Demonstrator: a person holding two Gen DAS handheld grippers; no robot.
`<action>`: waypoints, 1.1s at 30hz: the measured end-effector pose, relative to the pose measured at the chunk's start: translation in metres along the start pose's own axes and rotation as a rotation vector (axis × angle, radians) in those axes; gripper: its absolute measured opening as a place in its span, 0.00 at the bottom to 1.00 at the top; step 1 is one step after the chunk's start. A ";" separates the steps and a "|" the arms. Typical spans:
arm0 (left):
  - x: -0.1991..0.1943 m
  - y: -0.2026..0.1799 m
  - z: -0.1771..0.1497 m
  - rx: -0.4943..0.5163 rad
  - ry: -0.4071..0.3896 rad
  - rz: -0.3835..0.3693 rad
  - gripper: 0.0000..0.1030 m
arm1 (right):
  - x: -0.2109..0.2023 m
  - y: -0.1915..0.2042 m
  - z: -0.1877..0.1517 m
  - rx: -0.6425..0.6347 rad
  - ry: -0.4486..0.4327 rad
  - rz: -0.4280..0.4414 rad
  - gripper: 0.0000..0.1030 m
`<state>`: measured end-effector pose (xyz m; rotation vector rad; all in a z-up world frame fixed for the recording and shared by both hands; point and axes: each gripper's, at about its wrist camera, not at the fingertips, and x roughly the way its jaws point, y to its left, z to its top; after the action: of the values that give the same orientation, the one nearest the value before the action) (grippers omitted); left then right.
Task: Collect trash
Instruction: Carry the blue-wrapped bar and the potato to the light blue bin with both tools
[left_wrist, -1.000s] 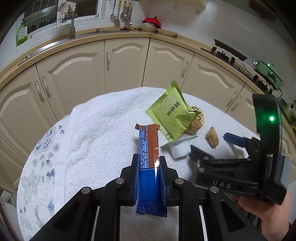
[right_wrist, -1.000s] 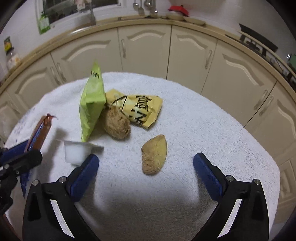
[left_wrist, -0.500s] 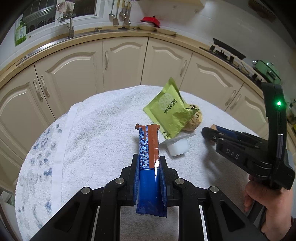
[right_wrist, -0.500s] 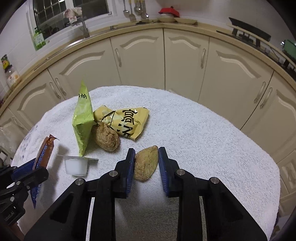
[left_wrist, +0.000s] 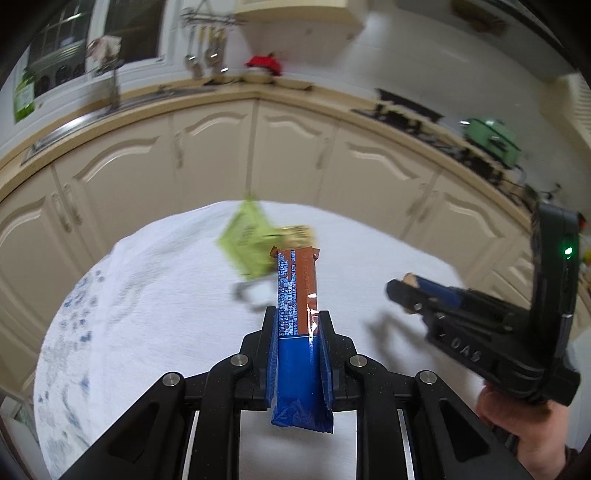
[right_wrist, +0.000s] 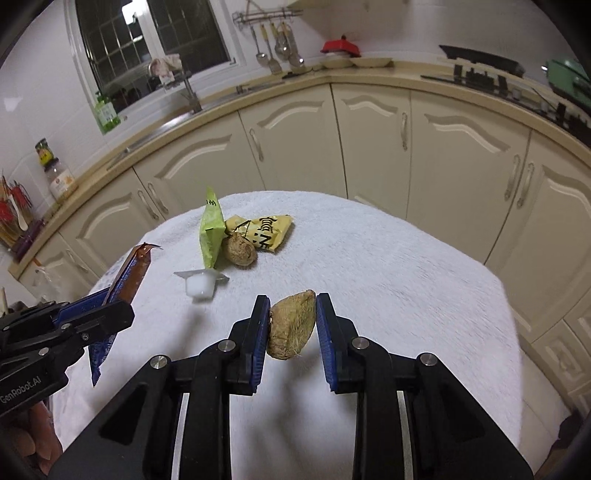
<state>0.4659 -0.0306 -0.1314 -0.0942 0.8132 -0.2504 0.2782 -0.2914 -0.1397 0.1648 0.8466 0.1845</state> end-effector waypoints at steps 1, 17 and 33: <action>-0.005 -0.012 -0.001 0.018 -0.005 -0.014 0.15 | -0.011 -0.006 -0.004 0.014 -0.012 0.007 0.25; -0.005 -0.274 -0.036 0.367 0.081 -0.381 0.15 | -0.200 -0.162 -0.117 0.281 -0.142 -0.233 0.25; 0.121 -0.414 -0.087 0.519 0.427 -0.455 0.18 | -0.210 -0.321 -0.238 0.619 -0.004 -0.346 0.27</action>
<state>0.4059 -0.4609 -0.2020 0.2759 1.1207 -0.9259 -0.0066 -0.6342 -0.2117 0.5908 0.8939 -0.4100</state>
